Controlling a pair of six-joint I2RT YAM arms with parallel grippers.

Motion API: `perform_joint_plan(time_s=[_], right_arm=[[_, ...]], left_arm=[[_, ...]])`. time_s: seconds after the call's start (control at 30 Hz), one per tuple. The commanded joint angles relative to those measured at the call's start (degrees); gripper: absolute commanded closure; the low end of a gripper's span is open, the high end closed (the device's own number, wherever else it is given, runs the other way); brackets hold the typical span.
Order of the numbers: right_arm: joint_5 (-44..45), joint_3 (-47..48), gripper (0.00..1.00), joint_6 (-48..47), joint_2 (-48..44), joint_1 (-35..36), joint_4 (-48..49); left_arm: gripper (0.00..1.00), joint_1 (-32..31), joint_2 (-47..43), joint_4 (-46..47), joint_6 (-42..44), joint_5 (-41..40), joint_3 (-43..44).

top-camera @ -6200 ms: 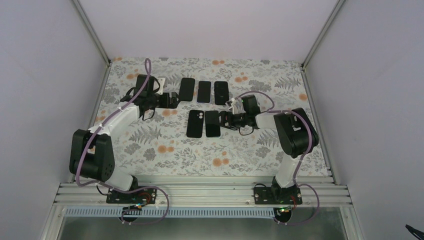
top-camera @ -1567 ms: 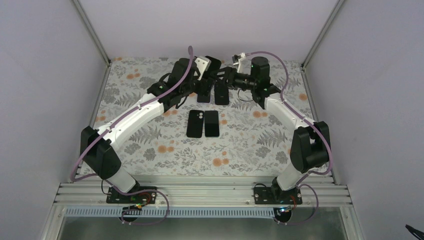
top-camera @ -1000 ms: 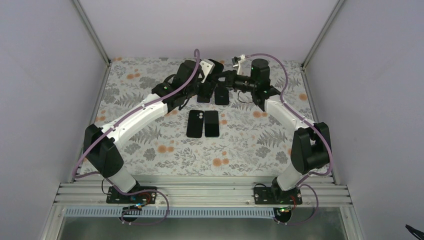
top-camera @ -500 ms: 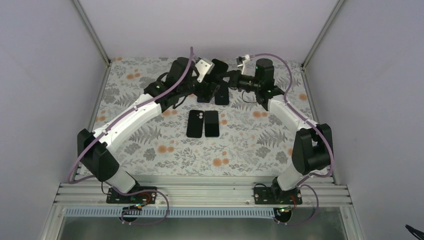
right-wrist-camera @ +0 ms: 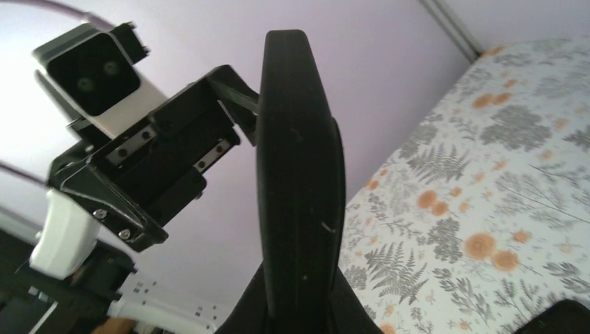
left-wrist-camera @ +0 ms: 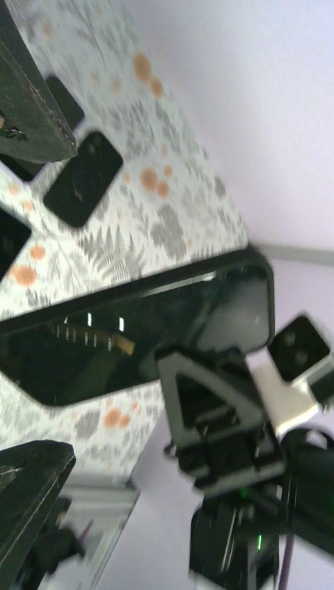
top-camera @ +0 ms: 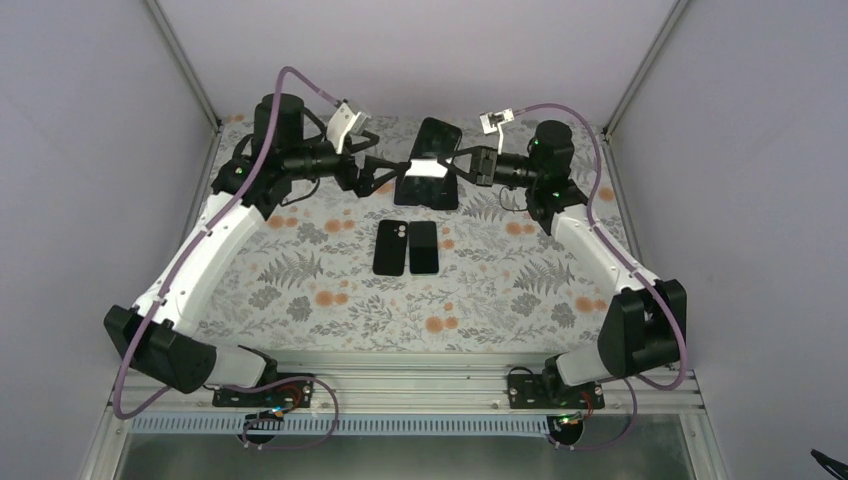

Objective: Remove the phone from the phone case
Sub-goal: Pick up the phone at the center of the board.

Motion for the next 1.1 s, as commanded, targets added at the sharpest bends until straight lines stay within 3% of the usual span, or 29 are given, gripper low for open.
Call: perform_joint_plan(time_s=[0.0,0.3,0.47,0.8,1.07], right_arm=[[-9.0,-0.4,0.96,-1.8,-3.8,-0.4,9.2],[-14.6,-0.6,0.96,1.9,-7.2,-0.4,17.5],[-16.4,-0.3,0.96,2.9,-8.4,-0.5,19.3],[-14.5,-0.7,0.96,3.0,-9.5,-1.5,16.2],[-13.6,-0.9,0.96,0.9,-9.3,-1.4,13.0]], left_arm=[[0.02,1.3,-3.3,0.1,1.4,19.7,-1.9],[0.07,1.9,-6.8,0.7,3.9,30.1,-6.4],[0.15,1.9,-8.6,2.3,4.5,32.5,-10.0],[0.44,0.8,-8.4,5.4,3.3,30.6,-12.9],[0.46,-1.7,-5.7,7.8,0.1,30.4,-11.3]])
